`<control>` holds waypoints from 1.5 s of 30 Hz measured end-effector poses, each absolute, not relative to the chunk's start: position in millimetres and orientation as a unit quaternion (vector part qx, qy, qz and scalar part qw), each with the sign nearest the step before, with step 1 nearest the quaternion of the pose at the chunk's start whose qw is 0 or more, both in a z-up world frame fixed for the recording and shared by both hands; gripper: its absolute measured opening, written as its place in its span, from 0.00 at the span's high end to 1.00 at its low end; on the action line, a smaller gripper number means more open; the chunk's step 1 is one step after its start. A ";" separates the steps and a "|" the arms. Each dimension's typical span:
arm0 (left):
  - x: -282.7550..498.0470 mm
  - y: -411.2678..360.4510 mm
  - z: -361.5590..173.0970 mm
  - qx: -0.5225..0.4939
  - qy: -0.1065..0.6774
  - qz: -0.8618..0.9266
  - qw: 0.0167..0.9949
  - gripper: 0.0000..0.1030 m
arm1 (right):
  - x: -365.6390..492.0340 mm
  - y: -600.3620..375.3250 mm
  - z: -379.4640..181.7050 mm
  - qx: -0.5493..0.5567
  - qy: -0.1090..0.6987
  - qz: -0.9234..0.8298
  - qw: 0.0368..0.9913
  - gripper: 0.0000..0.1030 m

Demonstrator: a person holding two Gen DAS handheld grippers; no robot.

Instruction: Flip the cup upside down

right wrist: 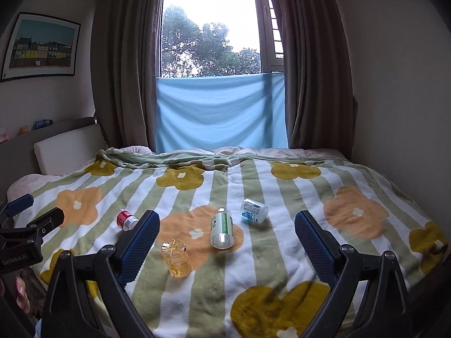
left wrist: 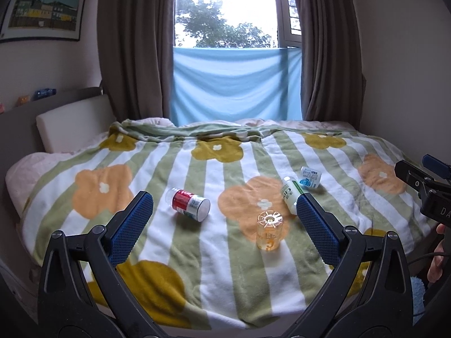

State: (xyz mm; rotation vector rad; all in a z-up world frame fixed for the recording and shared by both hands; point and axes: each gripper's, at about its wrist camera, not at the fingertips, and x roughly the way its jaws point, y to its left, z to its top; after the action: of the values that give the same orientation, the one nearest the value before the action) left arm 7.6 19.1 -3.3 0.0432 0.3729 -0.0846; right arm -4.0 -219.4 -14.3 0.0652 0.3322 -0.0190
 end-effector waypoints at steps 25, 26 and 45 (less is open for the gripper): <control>4.4 23.3 -1.6 0.012 0.175 -0.039 0.984 0.01 | -3.0 -222.2 -10.8 0.029 0.163 -0.014 0.986 0.07; 3.9 23.3 -2.1 0.012 0.175 -0.038 0.984 0.01 | -3.5 -222.8 -10.9 0.029 0.163 -0.014 0.986 0.07; -2.0 22.4 1.4 0.010 0.165 -0.037 0.985 0.01 | -5.1 -225.4 -10.9 0.027 0.166 -0.017 0.986 0.07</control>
State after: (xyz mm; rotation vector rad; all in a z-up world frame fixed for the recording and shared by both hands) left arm -2.0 22.4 1.4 0.0209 0.3325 -0.0742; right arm -5.1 -225.4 -10.9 0.0537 0.3331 -0.0347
